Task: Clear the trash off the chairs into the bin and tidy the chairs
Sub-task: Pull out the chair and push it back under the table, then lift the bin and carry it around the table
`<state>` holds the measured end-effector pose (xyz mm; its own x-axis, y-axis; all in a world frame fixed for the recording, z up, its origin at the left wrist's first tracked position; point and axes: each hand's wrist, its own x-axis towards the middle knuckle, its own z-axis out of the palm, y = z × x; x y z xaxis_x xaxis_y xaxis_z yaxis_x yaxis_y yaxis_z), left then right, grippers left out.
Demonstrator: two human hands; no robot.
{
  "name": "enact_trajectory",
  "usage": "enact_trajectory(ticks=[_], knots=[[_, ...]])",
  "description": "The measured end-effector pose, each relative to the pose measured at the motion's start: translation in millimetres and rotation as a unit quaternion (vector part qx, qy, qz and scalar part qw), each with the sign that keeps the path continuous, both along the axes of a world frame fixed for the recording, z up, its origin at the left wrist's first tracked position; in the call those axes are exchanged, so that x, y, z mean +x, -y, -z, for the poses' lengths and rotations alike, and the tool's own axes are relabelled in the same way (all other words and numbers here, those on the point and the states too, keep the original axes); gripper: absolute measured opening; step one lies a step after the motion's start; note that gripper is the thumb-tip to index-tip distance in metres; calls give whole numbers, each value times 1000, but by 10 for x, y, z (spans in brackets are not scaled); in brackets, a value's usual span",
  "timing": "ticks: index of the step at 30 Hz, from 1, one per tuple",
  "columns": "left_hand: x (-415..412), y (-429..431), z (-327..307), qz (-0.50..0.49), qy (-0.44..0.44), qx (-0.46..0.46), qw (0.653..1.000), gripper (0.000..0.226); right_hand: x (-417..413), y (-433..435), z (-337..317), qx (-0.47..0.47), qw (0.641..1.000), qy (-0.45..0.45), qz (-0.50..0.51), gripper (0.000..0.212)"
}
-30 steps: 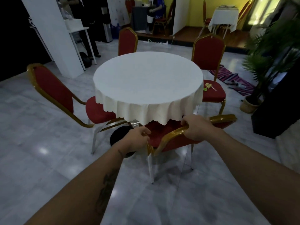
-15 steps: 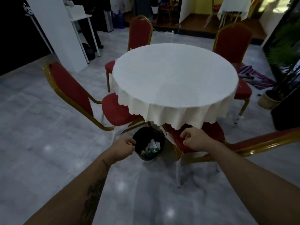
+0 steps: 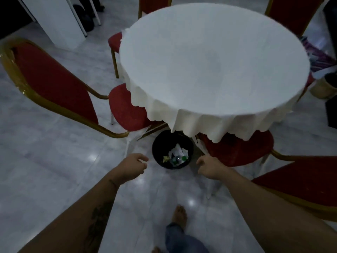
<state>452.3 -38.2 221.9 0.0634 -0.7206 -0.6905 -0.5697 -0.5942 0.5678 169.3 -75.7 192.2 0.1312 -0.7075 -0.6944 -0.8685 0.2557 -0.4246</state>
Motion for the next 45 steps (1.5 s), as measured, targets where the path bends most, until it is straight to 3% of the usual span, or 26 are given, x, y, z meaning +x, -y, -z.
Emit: enact_trajectory(ticks=[3, 6, 10, 14, 17, 18, 20, 24, 28, 32, 34, 40, 42, 45], knots=[[96, 314, 338, -4, 4, 22, 1000, 35, 102, 260, 426, 31, 999, -29, -8, 52], [138, 593, 834, -9, 6, 36, 999, 32, 227, 484, 784, 63, 997, -25, 26, 45], [137, 1034, 1897, -15, 23, 28, 999, 35, 327, 826, 1731, 55, 985, 3, 164, 21], [72, 1345, 3024, -67, 53, 26, 996, 49, 390, 1106, 2947, 71, 945, 41, 315, 41], [42, 1535, 3757, -109, 49, 50, 992, 61, 415, 1331, 3594, 70, 929, 35, 362, 28], [44, 1581, 3943, -122, 41, 58, 990, 61, 413, 1396, 3783, 67, 922, 29, 380, 36], [62, 1623, 4264, -137, 19, 76, 987, 58, 438, 1464, 4033, 69, 914, 37, 398, 56], [151, 1624, 4652, -102, 10, 89, 991, 28, 481, 1453, 4375, 61, 907, 43, 414, 50], [277, 1506, 4482, -129, -40, 101, 986, 35, 528, 1304, 4238, 25, 918, 30, 395, 31], [465, 1253, 3901, -144, -66, 122, 980, 15, 588, 1113, 3711, 63, 911, 64, 403, 21], [567, 1116, 3470, -148, -68, 114, 980, 16, 602, 1013, 3353, 77, 909, 88, 399, 22], [791, 677, 2098, -129, -48, 94, 986, 14, 764, 668, 1992, 88, 951, 113, 274, 42], [846, 492, 1594, -124, -45, 82, 988, 14, 799, 504, 1482, 81, 953, 116, 269, 37], [924, 208, 961, -107, -41, 60, 992, 15, 834, 259, 796, 61, 955, 122, 265, 13]])
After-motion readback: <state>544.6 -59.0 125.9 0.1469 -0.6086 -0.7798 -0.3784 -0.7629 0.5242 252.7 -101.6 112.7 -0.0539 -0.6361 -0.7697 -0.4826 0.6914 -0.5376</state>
